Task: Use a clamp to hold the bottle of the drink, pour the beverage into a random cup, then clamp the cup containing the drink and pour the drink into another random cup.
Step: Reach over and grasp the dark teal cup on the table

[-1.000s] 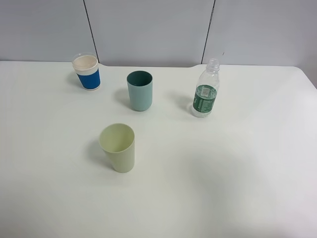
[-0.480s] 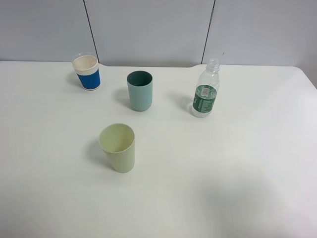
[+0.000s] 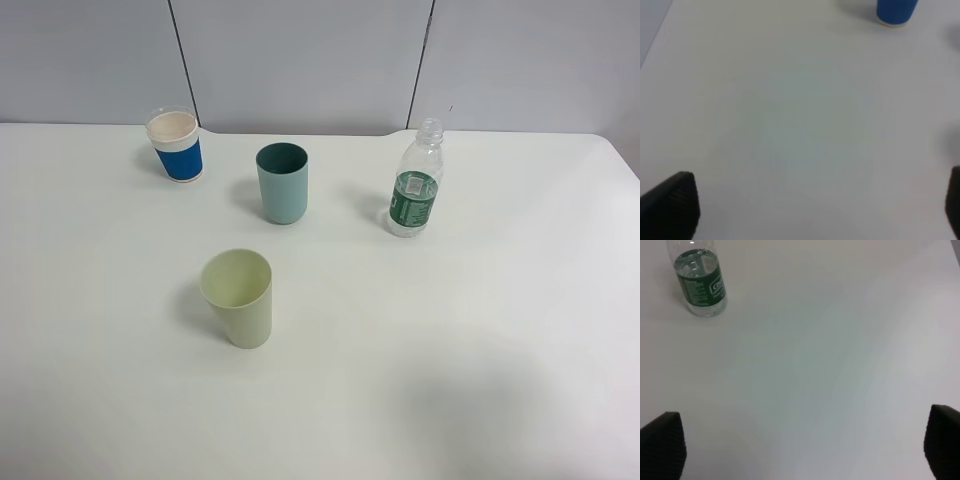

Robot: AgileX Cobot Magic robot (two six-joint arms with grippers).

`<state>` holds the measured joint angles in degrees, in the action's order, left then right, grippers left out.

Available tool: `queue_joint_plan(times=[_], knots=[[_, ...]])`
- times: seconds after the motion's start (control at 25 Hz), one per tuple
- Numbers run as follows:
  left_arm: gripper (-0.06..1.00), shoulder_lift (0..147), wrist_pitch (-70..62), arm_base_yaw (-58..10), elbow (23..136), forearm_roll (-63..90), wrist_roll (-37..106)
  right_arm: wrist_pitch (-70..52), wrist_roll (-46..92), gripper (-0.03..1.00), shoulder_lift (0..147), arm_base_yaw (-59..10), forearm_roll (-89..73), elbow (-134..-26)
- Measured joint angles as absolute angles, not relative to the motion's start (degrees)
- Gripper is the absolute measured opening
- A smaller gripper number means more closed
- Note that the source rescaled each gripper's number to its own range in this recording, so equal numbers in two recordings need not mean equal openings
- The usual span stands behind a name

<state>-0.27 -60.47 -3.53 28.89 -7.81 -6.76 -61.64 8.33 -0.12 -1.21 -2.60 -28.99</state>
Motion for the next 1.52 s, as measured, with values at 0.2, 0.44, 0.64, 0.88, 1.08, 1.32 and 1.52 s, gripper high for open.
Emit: queue_joint_plan(times=[0.2, 0.44, 0.64, 0.88, 1.08, 1.32, 1.52], knots=[[1.00, -0.27, -60.47, -3.53, 28.89, -7.81, -6.76, -61.47, 6.49, 1.00, -0.12, -1.21, -4.41, -28.95], [1.00, -0.27, -60.47, -3.53, 28.89, -7.81, -6.76, -61.28, 3.18, 1.00, -0.12, -1.21, -6.50, -28.95], [1.00, -0.27, -60.47, -3.53, 28.89, -7.81, -6.76, -61.28, 2.92, 1.00, -0.12, -1.21, -6.50, -28.95], [1.00, -0.27, -60.47, -3.53, 28.89, -7.81, -6.76, -61.28, 3.41, 1.00, -0.12, -1.21, -4.58, -28.95], [1.00, -0.27, -60.47, -3.53, 28.89, -7.81, -6.76, -61.28, 3.59, 1.00, -0.12, 0.37, -0.89, -28.95], [1.00, -0.27, -60.47, -3.53, 28.89, -7.81, -6.76, -61.28, 3.64, 1.00, -0.12, 1.87, -0.84, -28.95], [1.00, -0.27, -60.47, -3.53, 28.89, -7.81, -6.76, -61.28, 3.64, 1.00, -0.12, 1.87, -0.84, -28.95]])
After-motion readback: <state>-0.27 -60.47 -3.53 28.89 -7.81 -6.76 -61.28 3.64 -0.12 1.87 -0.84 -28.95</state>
